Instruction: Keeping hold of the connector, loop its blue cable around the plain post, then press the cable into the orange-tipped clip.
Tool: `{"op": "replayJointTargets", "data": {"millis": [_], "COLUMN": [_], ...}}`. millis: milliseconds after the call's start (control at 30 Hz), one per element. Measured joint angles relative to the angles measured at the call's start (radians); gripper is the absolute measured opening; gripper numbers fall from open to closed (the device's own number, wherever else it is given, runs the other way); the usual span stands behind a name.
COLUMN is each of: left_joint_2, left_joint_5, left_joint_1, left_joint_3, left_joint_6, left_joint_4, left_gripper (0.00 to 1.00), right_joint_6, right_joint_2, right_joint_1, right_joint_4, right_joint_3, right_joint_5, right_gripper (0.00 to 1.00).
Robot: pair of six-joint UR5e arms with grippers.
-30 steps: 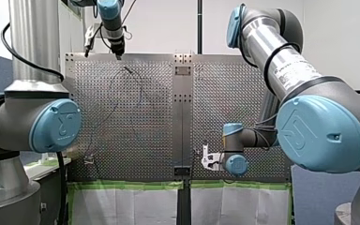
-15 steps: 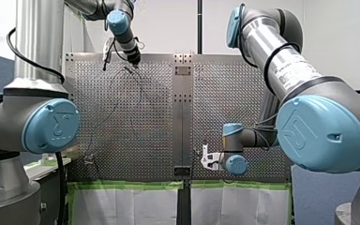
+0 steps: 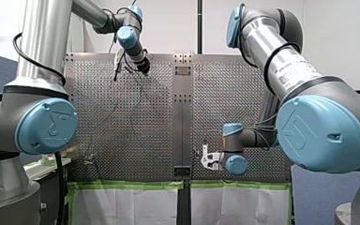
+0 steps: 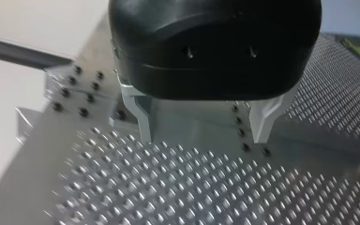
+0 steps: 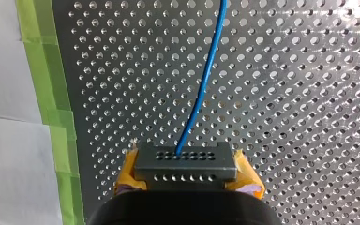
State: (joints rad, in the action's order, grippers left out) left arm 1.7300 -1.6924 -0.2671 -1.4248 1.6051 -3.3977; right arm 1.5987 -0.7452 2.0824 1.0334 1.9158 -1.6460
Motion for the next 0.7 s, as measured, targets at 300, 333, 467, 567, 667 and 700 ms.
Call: {"op": "replayJointTargets", "data": {"millis": [300,333,467,567,667,700], "left_joint_2": [0.063,0.067,0.074,0.075,0.075,0.075], "left_joint_5": [-0.087,-0.096,-0.129,-0.154,-0.173,-0.179], "left_joint_1": [-0.004,-0.006,-0.009,-0.011,-0.019,-0.022], "left_joint_3": [0.0,0.0,0.0,-0.001,-0.003,-0.005], "left_joint_6": [-0.069,-0.08,-0.117,-0.145,-0.173,-0.182], "left_joint_4": [0.093,0.105,0.144,0.172,0.2,0.209], "left_gripper": [1.0,1.0,1.0,1.0,1.0,1.0], "right_joint_6": [-0.001,-0.001,-0.001,-0.001,-0.001,-0.002], "right_joint_2": [-0.001,-0.001,-0.001,-0.001,-0.001,0.0], "right_joint_1": [0.0,0.0,0.0,0.0,0.0,0.0], "right_joint_4": [-0.002,-0.002,-0.003,-0.002,-0.002,-0.002], "right_joint_3": [0.0,0.0,0.0,0.0,0.0,0.0], "right_joint_5": [0.0,0.0,0.0,0.0,0.0,0.0], "right_gripper": [0.0,0.0,0.0,0.0,0.0,0.0]}}
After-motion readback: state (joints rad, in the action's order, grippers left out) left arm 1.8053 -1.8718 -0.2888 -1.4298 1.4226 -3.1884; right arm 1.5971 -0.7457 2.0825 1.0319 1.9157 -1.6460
